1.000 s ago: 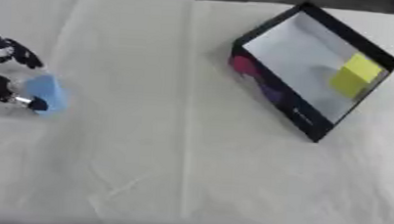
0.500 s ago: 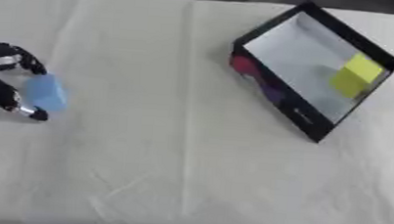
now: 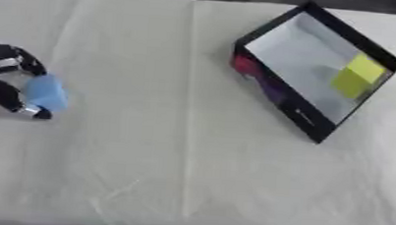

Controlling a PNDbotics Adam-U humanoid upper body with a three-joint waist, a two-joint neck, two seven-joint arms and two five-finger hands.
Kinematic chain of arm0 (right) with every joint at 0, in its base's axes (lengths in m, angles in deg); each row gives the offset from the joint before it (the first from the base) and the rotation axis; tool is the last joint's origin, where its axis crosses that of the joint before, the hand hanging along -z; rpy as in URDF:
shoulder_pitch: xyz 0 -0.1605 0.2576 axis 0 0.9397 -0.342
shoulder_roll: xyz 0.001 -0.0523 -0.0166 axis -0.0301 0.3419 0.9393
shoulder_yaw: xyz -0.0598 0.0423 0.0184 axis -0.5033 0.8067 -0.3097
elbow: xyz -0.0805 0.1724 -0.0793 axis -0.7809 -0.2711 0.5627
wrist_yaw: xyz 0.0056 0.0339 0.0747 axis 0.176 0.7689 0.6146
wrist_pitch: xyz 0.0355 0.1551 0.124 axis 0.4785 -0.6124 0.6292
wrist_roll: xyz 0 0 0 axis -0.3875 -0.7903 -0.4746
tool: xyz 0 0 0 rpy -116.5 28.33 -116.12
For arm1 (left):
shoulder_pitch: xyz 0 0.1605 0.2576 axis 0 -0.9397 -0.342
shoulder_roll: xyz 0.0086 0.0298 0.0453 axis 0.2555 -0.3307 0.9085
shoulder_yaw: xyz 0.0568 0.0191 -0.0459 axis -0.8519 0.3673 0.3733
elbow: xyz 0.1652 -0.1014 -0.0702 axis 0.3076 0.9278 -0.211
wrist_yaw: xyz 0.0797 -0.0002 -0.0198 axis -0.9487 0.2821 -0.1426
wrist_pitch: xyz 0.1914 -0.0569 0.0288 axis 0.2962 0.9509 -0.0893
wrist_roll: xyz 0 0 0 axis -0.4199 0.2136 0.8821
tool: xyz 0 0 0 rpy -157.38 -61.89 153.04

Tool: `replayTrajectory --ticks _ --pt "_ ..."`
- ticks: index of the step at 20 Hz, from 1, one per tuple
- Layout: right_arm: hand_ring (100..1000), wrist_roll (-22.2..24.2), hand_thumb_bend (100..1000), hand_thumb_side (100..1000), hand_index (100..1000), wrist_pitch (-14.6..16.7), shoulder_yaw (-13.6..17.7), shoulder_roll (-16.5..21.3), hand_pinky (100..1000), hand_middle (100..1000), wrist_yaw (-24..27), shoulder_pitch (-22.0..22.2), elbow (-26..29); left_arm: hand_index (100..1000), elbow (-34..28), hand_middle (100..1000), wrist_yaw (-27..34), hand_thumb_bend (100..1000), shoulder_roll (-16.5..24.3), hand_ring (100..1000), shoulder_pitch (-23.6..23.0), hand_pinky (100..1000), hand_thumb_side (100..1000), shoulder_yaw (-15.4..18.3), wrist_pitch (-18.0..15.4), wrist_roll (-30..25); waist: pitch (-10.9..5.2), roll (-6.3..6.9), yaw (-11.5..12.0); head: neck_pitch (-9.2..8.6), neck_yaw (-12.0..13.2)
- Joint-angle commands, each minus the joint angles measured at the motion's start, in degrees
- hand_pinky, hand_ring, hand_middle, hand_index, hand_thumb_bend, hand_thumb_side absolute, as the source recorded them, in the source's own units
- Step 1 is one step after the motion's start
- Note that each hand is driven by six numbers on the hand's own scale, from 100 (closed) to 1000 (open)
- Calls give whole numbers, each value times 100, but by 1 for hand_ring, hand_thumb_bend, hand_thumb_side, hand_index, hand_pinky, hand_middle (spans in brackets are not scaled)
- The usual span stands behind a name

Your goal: Pick up the objects with one hand, pass them to the other hand, and then place them into the box on the other side of the table.

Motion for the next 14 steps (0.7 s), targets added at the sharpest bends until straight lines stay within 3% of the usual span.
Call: replayTrajectory --ticks 1,4,6,14 --pt "978 23 100 465 1000 9 67 150 732 891 -50 -25 -1 828 -35 744 -40 686 88 850 128 885 490 21 43 37 -139 92 -12 -11 16" --pt "979 18 100 469 1000 14 73 153 732 891 -54 -24 -5 815 -72 743 -63 693 99 849 124 883 471 -4 51 27 -135 101 -17 5 25" --pt "979 17 100 474 1000 9 71 148 733 891 -60 -18 -14 803 -104 740 -83 695 117 847 119 878 381 -20 47 9 -135 108 -16 2 32" --pt "979 26 100 476 1000 4 56 148 735 891 -105 11 -19 745 -255 733 -124 563 204 836 92 857 176 -71 61 -160 -147 117 -7 -17 44"
